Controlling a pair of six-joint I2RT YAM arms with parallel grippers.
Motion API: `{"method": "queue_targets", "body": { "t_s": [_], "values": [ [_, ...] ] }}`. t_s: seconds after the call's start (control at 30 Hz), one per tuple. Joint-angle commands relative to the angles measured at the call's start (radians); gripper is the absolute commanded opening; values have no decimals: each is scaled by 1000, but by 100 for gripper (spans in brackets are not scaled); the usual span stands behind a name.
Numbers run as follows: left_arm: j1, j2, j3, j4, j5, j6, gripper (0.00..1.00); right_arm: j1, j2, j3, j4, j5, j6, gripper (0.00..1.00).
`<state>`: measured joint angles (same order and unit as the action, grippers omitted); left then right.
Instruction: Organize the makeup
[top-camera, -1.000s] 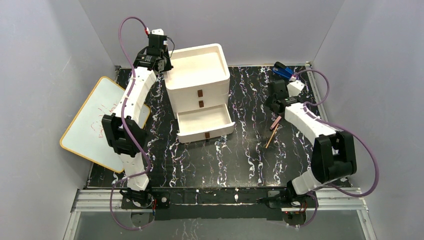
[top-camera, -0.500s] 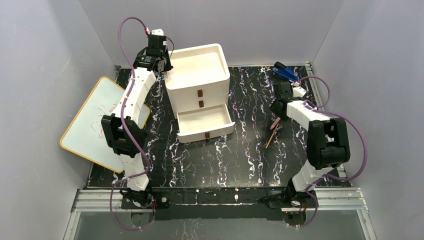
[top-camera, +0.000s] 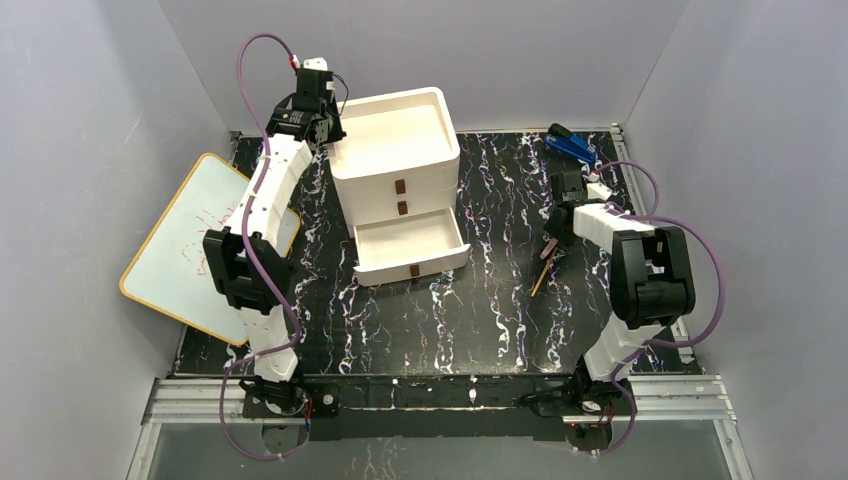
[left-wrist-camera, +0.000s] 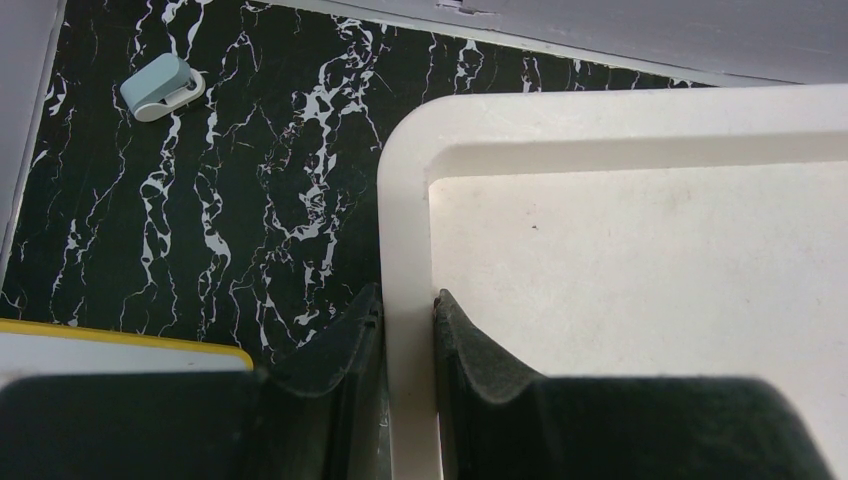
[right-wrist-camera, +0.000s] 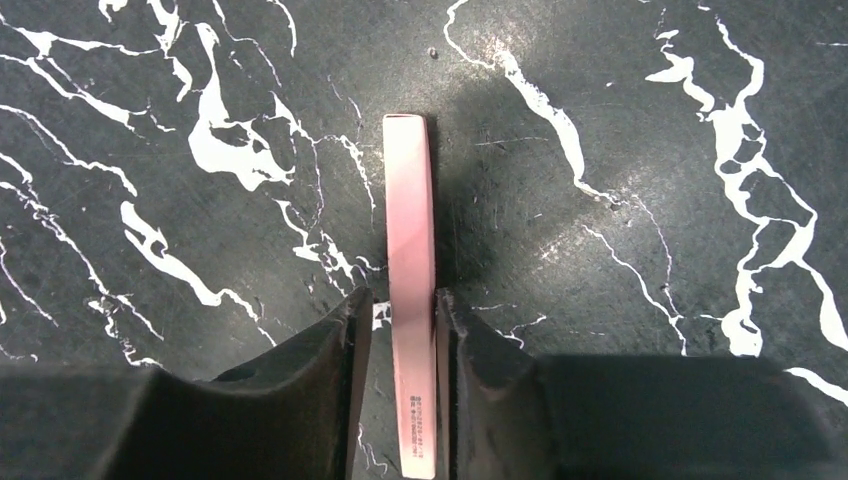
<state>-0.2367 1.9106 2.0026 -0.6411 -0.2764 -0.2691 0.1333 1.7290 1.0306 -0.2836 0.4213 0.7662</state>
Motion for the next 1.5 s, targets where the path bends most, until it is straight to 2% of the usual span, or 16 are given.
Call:
{"method": "queue_targets", "body": {
  "t_s": [0.0, 0.1, 0.2, 0.27, 0.5, 0.67, 0.87, 1.03, 1.13, 1.23, 1.3, 1.47],
  "values": [
    [-1, 106, -65, -269, 107, 10, 0, -9, 27, -10, 36, -6, -9, 34],
    [-1, 107, -60, -273, 101, 10, 0, -10, 39, -10, 45, -4, -11, 32],
    [-1, 108, -53, -275, 97, 10, 0, -11, 40, -9, 53, -3, -14, 24],
    [-1, 109, -51, -276, 97, 10, 0, -10, 35, -2, 51, -2, -20, 23],
    [-1, 119, -38, -277, 106, 1, 0, 42, -76, 68, -13, 39, -53, 17],
    [-1, 124, -29, -276, 121, -7, 0, 150, -147, 157, -72, 83, -66, 16],
    [-1, 120, -28, -278, 117, -8, 0, 344, -170, 279, -133, 118, -58, 14],
    [-1, 115, -28, -279, 116, -12, 0, 466, -164, 352, -172, 105, -6, 11],
    [-1, 111, -28, -279, 112, -13, 0, 496, -176, 348, -162, 41, 57, 11],
    [-1, 111, -28, -278, 116, -17, 0, 535, -193, 319, -138, 4, 146, 6],
    [-1, 110, -27, -276, 122, -21, 0, 575, -201, 302, -120, 20, 218, 3],
    [-2, 108, -28, -270, 129, -28, 0, 674, -154, 317, -59, 82, 355, 3]
  ]
}}
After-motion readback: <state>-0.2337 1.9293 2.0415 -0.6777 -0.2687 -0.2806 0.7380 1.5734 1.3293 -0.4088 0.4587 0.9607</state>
